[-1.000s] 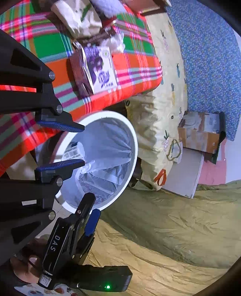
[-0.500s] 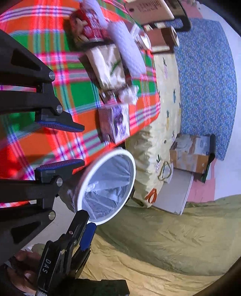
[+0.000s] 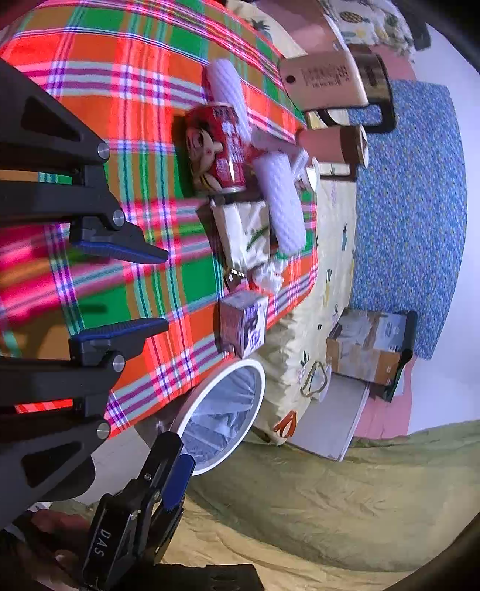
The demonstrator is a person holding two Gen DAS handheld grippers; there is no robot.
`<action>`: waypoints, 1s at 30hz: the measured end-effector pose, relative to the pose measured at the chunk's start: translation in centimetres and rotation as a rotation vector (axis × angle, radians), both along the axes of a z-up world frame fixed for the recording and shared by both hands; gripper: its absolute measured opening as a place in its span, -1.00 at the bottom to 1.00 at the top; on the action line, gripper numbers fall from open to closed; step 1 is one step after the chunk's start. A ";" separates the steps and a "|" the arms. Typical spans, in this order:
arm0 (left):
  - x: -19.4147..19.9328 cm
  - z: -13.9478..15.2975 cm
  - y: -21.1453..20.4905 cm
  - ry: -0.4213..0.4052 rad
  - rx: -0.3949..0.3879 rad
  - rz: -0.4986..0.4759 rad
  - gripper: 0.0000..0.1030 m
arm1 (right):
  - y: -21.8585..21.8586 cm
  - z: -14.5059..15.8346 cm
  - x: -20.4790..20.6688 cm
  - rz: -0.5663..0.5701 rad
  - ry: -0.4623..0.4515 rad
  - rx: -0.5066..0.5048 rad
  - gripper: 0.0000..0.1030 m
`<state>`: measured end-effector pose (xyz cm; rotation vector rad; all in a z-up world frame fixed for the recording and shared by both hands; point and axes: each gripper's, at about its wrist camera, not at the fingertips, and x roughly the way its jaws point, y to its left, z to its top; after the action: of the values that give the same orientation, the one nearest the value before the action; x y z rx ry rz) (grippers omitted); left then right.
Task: Collect trash
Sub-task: 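Move the right gripper back toward the purple milk carton, then grasp the purple milk carton with the right gripper while the left gripper grasps the red can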
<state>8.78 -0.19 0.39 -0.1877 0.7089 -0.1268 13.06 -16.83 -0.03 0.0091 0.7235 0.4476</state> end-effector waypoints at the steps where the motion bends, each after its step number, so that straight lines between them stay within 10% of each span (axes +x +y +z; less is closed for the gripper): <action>1: -0.1 0.0 0.4 0.004 -0.005 0.007 -0.42 | 0.3 -0.1 0.0 0.008 0.002 -0.002 0.26; 30: 4.6 -2.1 12.0 0.033 0.025 0.271 -0.13 | 2.6 -2.4 9.7 0.063 0.063 -0.018 0.34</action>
<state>13.34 11.84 -1.73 -0.2605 0.7108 0.1441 22.77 -14.26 -2.47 -0.0170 0.7915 0.5027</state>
